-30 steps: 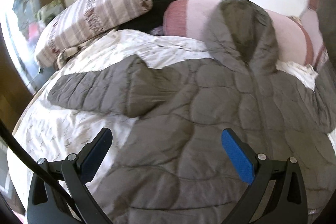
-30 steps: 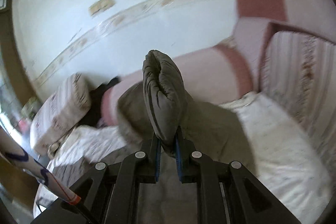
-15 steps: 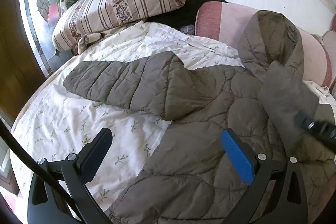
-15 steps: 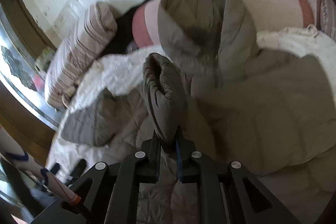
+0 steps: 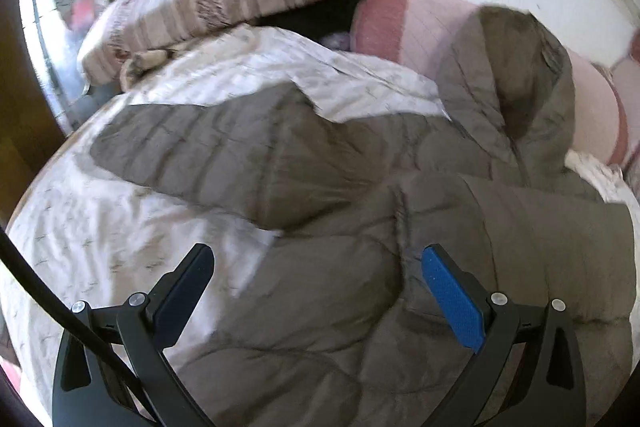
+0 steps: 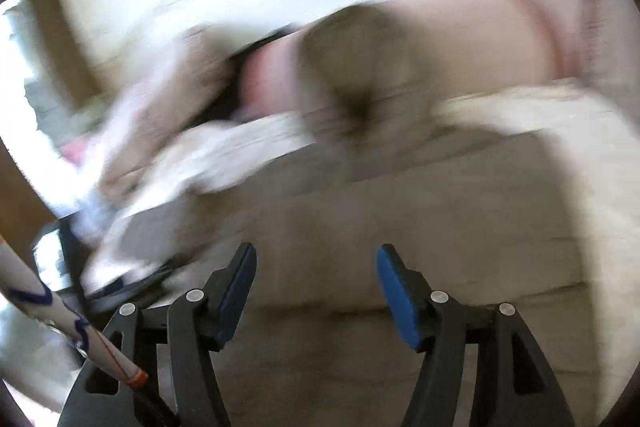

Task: Fold large clothes
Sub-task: 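Fold the grasped sleeve across the jacket body and release with the right gripper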

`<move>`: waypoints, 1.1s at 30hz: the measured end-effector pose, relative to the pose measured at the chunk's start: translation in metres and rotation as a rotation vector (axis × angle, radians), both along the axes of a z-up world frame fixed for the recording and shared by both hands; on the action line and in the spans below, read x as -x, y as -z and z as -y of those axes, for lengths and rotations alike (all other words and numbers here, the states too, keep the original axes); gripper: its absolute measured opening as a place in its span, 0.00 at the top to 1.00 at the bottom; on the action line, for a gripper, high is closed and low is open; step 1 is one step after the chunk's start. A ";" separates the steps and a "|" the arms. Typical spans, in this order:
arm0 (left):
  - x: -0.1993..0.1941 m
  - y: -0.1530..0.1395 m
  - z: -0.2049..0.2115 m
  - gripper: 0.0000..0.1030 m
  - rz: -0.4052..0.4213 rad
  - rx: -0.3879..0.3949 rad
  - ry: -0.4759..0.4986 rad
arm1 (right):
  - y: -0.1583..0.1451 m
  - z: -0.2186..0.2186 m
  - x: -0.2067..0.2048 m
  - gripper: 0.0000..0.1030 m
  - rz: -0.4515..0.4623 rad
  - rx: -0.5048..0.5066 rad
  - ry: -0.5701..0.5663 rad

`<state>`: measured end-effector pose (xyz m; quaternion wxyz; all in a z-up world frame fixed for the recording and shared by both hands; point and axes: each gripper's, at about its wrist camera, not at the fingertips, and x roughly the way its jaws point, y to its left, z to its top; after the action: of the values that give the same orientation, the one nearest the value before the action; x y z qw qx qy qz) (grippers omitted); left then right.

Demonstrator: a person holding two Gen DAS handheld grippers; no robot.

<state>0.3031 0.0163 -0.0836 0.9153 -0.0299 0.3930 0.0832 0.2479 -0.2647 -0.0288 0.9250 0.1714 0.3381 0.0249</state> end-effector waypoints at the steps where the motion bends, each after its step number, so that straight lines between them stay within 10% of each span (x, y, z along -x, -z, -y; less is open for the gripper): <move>1: -0.005 0.006 0.006 0.00 -0.015 -0.018 0.011 | 0.007 0.019 -0.002 0.37 -0.014 0.060 0.096; 3: -0.012 0.015 0.013 0.00 -0.042 -0.023 0.038 | 0.024 0.042 -0.012 0.57 -0.069 0.168 0.210; 10: -0.033 0.046 0.019 0.00 -0.143 0.001 0.063 | 0.094 0.115 -0.038 0.59 -0.302 0.085 0.330; 19: -0.025 0.036 0.017 0.00 -0.097 -0.003 0.057 | 0.072 0.101 -0.028 0.59 -0.246 0.125 0.375; 24: -0.018 0.025 0.019 0.00 -0.045 -0.042 0.052 | 0.043 0.050 -0.025 0.59 -0.115 0.196 0.228; 33: -0.017 0.024 0.015 0.00 -0.044 -0.045 0.058 | 0.068 -0.043 -0.047 0.59 -0.144 0.287 -0.003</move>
<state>0.3198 0.0012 -0.1080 0.9089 0.0041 0.4118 0.0663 0.2947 -0.2215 -0.0964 0.9134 0.0384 0.4038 -0.0346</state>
